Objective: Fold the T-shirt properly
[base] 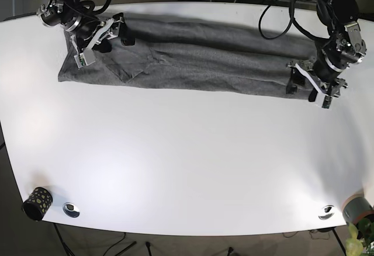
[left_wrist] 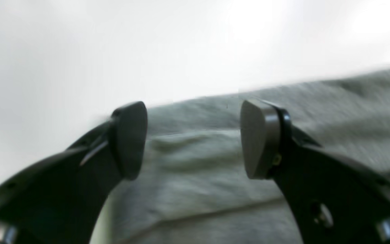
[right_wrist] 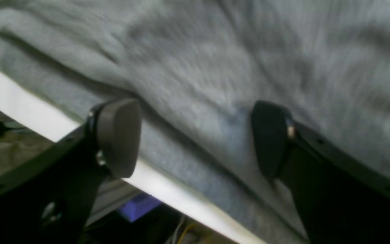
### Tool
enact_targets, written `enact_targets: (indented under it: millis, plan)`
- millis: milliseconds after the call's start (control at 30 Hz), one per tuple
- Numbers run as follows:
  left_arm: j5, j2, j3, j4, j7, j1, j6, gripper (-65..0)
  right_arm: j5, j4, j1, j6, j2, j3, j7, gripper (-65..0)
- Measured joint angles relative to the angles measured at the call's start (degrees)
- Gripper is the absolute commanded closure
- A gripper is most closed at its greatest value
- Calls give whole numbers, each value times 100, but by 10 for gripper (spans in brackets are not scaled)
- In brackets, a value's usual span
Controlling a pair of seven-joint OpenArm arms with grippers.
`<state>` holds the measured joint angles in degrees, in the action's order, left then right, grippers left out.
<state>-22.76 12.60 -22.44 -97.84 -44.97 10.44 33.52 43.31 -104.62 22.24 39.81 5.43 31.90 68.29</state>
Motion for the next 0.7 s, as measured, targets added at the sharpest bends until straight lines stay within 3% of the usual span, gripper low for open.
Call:
enact_targets:
  millis: [200,533,700]
  plan:
    - [66,-24,68,741,-44,116,7,-406,2,883,-455,85,210,20,-195,-488]
    - [-157,98,35,1565,151,-514,92,-407,-1720,1338,-1768,94,201,-317,-339,-488]
    - [-133,160,22,2028,107,-1029,101,-410,-2291,1567,-2306,59,190,-308,-212,-488]
